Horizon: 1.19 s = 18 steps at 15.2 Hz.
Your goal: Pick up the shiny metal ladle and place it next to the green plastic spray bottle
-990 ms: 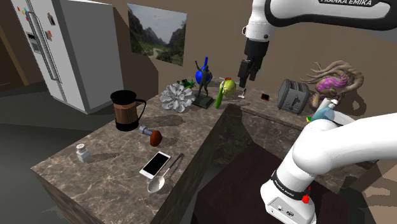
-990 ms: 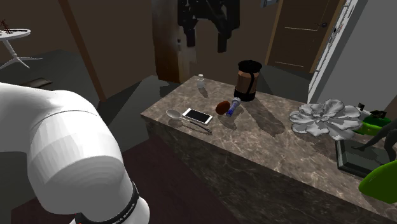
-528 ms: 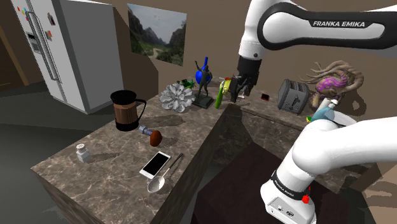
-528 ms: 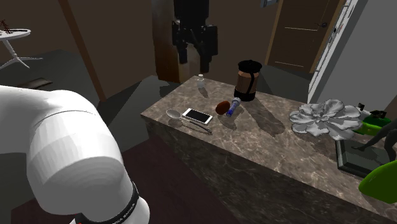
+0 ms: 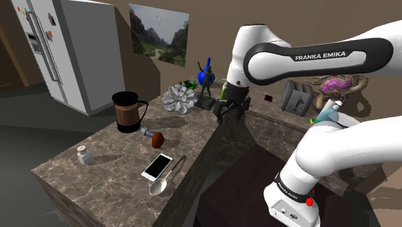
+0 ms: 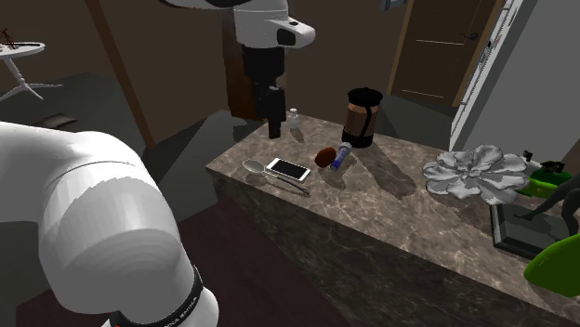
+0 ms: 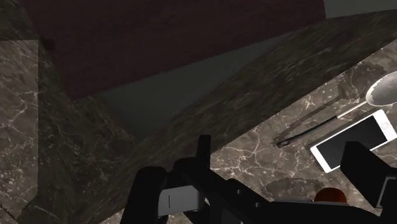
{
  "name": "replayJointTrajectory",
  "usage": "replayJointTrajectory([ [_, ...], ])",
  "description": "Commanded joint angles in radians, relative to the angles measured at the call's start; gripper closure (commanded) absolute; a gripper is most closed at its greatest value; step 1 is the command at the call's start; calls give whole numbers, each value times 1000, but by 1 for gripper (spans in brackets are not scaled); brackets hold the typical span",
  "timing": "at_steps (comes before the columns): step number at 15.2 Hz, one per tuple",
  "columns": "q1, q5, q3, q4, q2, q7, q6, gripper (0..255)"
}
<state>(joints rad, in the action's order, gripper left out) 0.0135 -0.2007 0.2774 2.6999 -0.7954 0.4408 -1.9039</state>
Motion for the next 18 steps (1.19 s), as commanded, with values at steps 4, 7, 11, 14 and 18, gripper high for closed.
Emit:
replayJointTrajectory([
  [4,-1,-109,128,79,102,203,-209,0],
  [7,11,-159,209,90,205,323,-342,0],
  [11,57,-186,327,75,379,494,-529,0],
  [14,124,-143,424,44,534,653,-671,0],
  [18,265,138,544,-18,780,1008,-846,0],
])
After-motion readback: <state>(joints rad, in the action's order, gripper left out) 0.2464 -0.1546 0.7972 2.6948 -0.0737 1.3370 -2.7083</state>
